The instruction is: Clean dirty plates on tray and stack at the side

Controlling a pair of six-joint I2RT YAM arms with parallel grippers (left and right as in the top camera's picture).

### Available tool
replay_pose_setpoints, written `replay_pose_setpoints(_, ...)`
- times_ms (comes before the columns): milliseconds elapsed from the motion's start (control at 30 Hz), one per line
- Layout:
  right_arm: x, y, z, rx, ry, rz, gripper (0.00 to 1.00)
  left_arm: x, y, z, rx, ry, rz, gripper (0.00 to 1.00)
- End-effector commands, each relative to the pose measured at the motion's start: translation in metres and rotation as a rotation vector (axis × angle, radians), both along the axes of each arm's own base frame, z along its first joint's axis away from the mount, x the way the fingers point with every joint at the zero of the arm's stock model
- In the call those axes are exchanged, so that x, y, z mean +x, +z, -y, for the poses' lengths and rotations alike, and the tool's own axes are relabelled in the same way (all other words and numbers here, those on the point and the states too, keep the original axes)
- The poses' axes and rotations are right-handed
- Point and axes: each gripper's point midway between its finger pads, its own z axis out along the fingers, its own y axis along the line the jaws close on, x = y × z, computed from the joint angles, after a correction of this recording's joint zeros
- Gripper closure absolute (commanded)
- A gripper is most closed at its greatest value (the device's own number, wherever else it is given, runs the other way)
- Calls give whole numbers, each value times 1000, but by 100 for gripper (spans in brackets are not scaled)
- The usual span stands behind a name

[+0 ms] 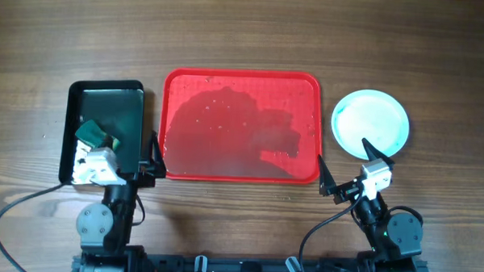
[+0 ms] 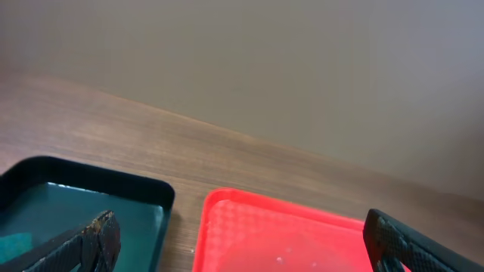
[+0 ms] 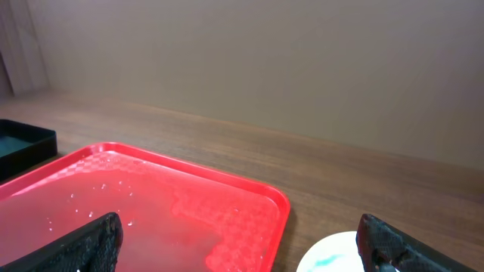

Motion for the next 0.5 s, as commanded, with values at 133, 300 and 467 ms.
replay_pose_setpoints(133,0,2,1,12,-9,7,0,-1,-28,2,146,-16,-18,0)
replay_pose_setpoints(300,0,2,1,12,-9,7,0,-2,-34,2,139,-14,-42,0)
replay_pose_setpoints(467,0,2,1,12,-9,7,0,-2,-34,2,139,-15,-43,0)
